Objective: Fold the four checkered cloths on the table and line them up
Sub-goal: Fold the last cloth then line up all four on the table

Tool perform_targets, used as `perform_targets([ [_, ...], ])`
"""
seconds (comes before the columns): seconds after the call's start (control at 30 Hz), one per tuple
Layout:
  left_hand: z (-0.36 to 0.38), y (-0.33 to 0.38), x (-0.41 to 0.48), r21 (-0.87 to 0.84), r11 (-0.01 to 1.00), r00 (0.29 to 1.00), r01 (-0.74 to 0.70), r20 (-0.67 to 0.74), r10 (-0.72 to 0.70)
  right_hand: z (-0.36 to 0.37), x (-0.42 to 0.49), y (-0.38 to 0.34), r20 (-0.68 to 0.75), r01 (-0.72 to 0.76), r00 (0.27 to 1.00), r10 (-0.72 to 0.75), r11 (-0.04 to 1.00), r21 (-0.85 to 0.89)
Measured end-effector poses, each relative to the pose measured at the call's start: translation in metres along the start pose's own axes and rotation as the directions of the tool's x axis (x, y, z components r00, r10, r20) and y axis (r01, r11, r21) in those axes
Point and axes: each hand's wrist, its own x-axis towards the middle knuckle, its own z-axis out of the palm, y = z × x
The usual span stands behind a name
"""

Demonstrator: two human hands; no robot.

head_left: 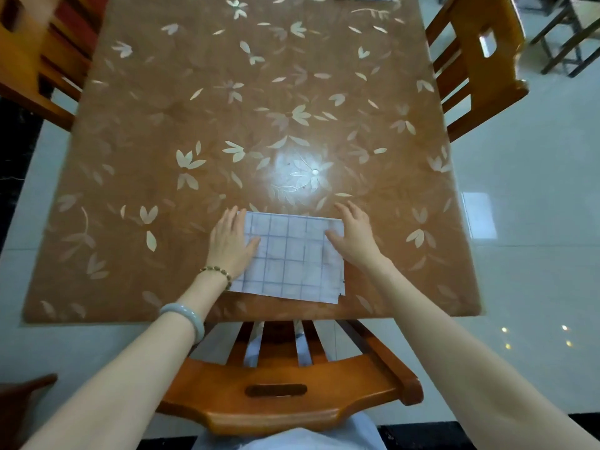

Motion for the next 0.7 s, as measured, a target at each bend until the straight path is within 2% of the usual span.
perform_targets([
  [0.1,0.021,-0.004,-0.013,0.280,0.939,0.979,-0.201,0.073,0.188,0.026,-0.018,-0.001,0.165,0.195,0.975,-0.151,0.935,-0.297],
  [0.2,0.038,-0.007,-0.016,0.388,0.884,0.962,-0.262,0.177,0.207,0.045,-0.021,0.012,0.300,0.300,0.937,-0.177,0.848,-0.438],
  [0.3,0.045,-0.008,-0.014,0.387,0.887,0.960,-0.254,0.213,0.182,0.043,-0.015,0.015,0.344,0.320,0.925,-0.162,0.821,-0.473],
  [0.37,0.043,-0.007,-0.013,0.359,0.903,0.967,-0.236,0.181,0.181,0.036,-0.010,0.010,0.272,0.297,0.942,-0.196,0.864,-0.406],
  [0.43,0.035,-0.004,-0.016,0.258,0.957,0.991,-0.134,0.061,0.123,0.030,0.000,0.000,0.105,0.290,0.957,-0.271,0.914,-0.285],
  [0.5,0.025,0.000,-0.021,0.068,0.997,0.995,0.045,-0.091,-0.038,0.025,0.016,-0.013,0.007,0.275,0.960,-0.279,0.944,-0.179],
  [0.6,0.015,0.002,-0.029,-0.135,0.949,0.930,0.284,-0.202,-0.307,0.025,0.041,-0.037,0.080,0.243,0.969,-0.234,0.961,-0.132],
  [0.7,0.013,0.001,-0.032,-0.187,0.901,0.889,0.391,-0.177,-0.422,0.032,0.061,-0.050,0.130,0.201,0.975,-0.182,0.968,-0.151],
])
